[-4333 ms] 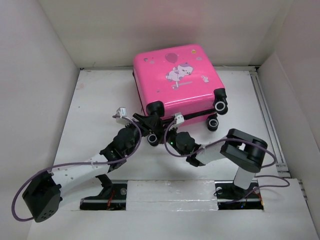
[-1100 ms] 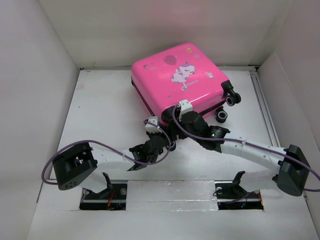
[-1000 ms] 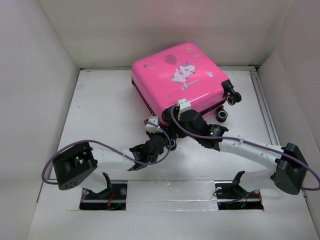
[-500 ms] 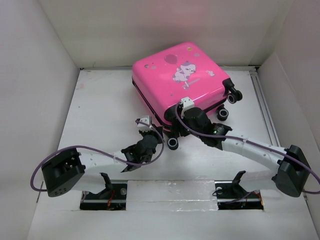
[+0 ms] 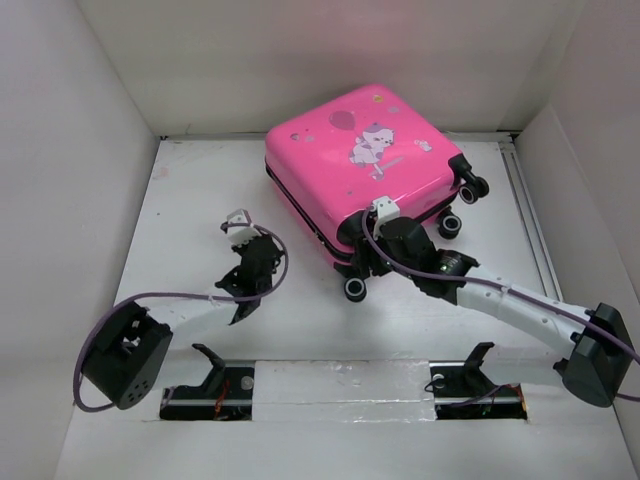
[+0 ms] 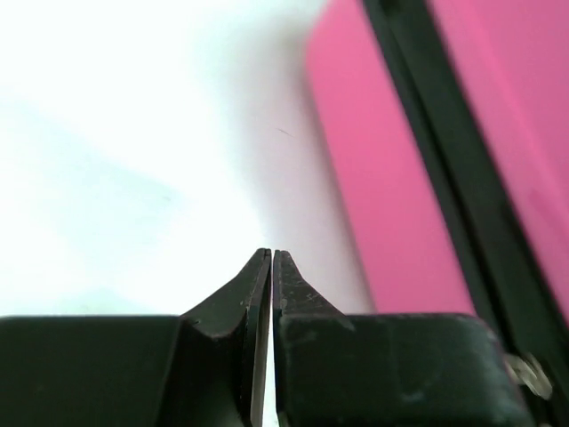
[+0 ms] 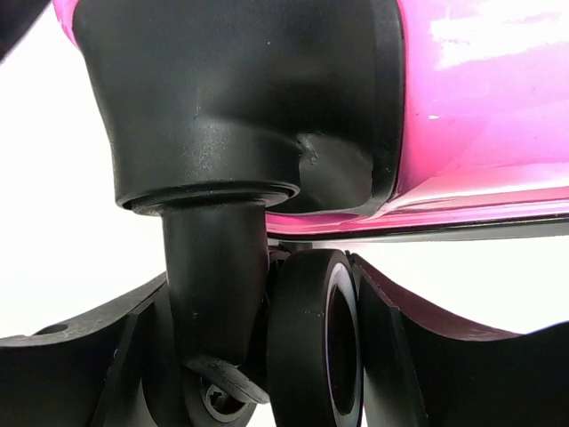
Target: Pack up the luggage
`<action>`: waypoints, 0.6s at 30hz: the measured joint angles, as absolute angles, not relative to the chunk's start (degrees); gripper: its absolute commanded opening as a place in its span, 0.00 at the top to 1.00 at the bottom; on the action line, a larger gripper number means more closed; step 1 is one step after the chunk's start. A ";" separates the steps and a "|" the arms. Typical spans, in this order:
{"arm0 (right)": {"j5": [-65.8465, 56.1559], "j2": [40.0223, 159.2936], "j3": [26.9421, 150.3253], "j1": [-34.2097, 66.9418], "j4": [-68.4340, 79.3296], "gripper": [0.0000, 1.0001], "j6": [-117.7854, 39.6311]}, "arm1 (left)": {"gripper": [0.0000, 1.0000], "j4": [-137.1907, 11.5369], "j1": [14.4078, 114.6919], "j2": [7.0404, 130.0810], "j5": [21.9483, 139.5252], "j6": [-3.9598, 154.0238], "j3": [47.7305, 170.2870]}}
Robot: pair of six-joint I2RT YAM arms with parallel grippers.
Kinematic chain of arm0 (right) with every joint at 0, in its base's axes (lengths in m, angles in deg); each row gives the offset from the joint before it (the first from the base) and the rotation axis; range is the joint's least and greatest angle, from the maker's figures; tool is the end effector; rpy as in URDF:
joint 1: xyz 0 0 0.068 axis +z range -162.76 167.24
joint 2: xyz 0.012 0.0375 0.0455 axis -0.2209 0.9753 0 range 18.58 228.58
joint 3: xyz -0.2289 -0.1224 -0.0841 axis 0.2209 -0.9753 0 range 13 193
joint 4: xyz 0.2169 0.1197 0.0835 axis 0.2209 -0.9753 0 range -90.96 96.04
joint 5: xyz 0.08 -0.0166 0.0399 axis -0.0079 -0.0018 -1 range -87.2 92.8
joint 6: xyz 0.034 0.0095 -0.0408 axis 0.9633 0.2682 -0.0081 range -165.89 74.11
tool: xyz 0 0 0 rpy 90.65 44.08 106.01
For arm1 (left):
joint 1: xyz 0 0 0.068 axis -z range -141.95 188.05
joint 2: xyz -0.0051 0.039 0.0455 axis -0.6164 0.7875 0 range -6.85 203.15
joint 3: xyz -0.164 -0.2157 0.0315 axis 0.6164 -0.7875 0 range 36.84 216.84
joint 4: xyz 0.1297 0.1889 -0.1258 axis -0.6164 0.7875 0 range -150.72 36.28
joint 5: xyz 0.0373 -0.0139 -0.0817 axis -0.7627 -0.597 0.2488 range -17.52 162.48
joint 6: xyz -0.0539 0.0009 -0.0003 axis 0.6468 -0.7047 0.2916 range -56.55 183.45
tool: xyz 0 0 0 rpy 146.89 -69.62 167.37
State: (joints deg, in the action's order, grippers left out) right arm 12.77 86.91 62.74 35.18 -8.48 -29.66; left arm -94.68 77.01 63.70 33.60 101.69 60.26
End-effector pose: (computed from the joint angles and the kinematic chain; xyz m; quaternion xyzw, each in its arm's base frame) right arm 0.1822 0.1928 0.2780 -0.1995 0.8540 0.1873 0.4426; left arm 0.2020 -0.1347 0.2006 -0.2022 0.7401 -0.1617 0.6206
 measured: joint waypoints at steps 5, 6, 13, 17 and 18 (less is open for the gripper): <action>12.49 86.76 62.67 35.62 -8.76 1.00 -29.66 | 0.89 -91.18 70.80 63.35 36.44 103.85 60.46; 12.45 86.76 62.67 35.84 -8.74 1.00 -29.66 | 0.76 -90.26 70.69 62.71 37.52 104.31 60.46; 13.56 87.59 62.67 39.01 -7.43 1.00 -29.62 | 0.26 -85.08 71.02 49.40 45.86 106.43 60.46; 14.59 88.11 62.67 43.09 -6.40 1.00 -28.94 | 0.01 -79.18 71.66 38.45 47.15 107.05 61.33; 15.07 88.33 62.67 44.38 -6.25 1.00 -28.55 | 0.01 -77.39 71.74 35.83 47.20 107.24 61.92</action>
State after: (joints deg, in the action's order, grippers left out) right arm 15.07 88.33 62.67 44.38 -6.25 -28.55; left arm -77.39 71.74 35.83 47.20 107.24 61.92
